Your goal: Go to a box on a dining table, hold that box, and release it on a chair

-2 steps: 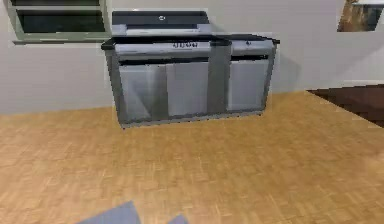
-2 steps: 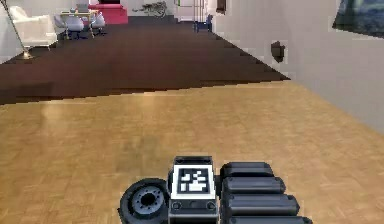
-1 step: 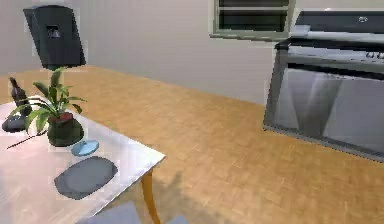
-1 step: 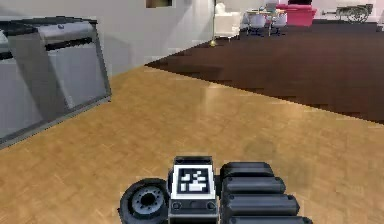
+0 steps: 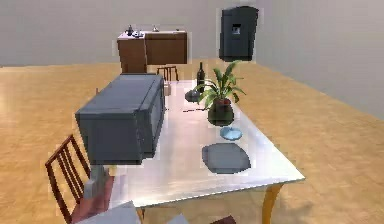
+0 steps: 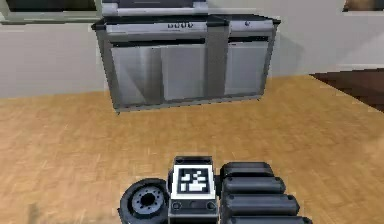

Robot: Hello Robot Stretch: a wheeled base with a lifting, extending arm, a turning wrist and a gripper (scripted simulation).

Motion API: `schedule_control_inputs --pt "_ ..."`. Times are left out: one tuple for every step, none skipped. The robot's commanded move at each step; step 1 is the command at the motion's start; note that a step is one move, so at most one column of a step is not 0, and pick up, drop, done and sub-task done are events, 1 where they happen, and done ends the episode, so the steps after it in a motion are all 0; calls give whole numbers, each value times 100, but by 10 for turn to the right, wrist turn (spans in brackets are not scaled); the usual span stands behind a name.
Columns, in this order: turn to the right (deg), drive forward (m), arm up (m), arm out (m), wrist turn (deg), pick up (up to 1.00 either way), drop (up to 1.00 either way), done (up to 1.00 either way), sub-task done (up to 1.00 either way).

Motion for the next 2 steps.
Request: schedule_control_inputs --pt "-330 0 0 0 0 0 0 0 0" --pt "0 15 0 0 0 0 0 0 0"
